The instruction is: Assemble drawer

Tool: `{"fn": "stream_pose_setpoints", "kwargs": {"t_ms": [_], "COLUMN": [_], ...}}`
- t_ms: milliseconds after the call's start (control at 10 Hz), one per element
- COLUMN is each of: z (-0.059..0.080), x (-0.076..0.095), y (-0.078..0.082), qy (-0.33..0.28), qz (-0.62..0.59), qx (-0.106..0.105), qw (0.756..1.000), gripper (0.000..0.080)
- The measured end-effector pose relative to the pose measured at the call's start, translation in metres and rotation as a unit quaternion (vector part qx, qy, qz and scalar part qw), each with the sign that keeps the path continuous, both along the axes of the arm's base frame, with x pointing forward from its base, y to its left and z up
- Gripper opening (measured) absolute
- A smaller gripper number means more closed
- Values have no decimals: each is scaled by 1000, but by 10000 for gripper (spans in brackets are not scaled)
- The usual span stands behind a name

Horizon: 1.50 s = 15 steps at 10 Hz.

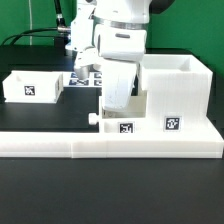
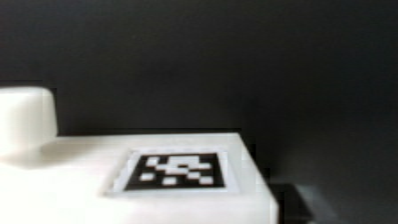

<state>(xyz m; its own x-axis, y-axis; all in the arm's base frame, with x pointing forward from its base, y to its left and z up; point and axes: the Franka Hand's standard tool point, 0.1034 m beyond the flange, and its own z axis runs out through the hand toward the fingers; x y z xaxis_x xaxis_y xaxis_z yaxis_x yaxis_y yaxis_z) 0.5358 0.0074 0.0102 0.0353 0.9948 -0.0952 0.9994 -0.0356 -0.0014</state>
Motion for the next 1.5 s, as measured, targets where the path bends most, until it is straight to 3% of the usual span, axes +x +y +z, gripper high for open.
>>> {"fn": "stream_pose_setpoints", "kwargs": {"t_ms": [100,200,300,400,700,1000,1300,1400,1500], "z": [3,7,15,24,48,61,56,41,35], "x": [3,4,8,11,14,18,15,10,14], "y": [3,4,5,4,-5,-29,-39,-53,-68], "qy": [-3,0,3,8,12,20,26,41,51], "qz": [-9,-10,-12,-13,-18,-2,18,53,70], "qx": [1,-1,-3,-6,-12,-16,-13,-9,15], "qw": [1000,1000,1000,1000,1000,1000,999,998,996], "gripper": [359,359,557,622,648,648,648,648,648]}}
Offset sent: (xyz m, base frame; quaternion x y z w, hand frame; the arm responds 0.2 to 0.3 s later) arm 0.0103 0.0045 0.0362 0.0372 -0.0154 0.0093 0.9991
